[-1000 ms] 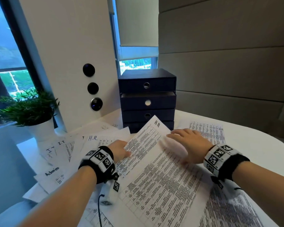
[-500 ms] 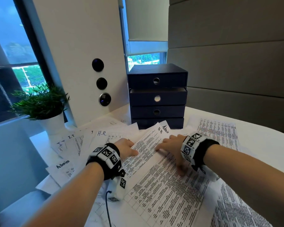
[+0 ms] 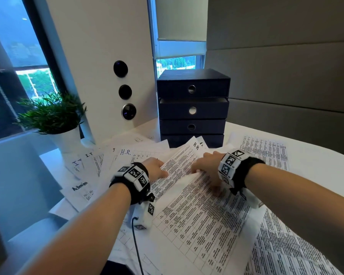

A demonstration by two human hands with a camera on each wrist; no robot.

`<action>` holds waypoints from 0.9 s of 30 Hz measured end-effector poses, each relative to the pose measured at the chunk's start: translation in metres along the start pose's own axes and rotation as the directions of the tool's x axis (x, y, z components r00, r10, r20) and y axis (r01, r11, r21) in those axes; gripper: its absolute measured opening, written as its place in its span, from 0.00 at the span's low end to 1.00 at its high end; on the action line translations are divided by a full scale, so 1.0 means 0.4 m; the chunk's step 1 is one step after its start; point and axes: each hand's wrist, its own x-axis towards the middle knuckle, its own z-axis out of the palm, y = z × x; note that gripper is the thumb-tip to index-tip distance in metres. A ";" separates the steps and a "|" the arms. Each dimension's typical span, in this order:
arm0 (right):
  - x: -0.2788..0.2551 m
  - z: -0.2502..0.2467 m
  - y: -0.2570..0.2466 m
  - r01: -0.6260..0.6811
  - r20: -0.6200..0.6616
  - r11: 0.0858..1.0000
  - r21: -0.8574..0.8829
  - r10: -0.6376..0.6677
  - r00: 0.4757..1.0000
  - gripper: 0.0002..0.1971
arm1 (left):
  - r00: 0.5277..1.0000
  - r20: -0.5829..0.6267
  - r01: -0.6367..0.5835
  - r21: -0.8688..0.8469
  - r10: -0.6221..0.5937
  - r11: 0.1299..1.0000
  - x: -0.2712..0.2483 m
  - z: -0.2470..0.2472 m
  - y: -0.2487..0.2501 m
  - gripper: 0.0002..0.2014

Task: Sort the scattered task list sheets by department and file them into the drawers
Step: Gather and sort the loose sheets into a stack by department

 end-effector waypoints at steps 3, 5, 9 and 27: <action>0.021 0.023 0.030 -0.066 0.009 0.994 0.084 0.066 0.998 0.25 | 1.000 -0.003 0.012 0.018 -0.012 1.000 0.011 -0.004 -0.001 0.12; -0.006 0.014 0.053 -0.109 -0.027 0.968 0.228 0.118 0.993 0.17 | 0.999 -0.044 0.002 0.014 -0.002 1.000 0.007 -0.016 0.003 0.12; -0.086 -0.009 0.149 -0.121 -0.186 0.826 0.550 0.263 0.947 0.13 | 0.990 -0.128 0.056 -0.036 -0.060 0.998 0.007 -0.054 -0.017 0.14; -0.115 0.044 0.100 -0.199 0.191 0.447 0.872 0.064 0.979 0.34 | 0.986 -0.167 -0.068 -0.373 0.005 0.925 -0.026 -0.009 0.016 0.19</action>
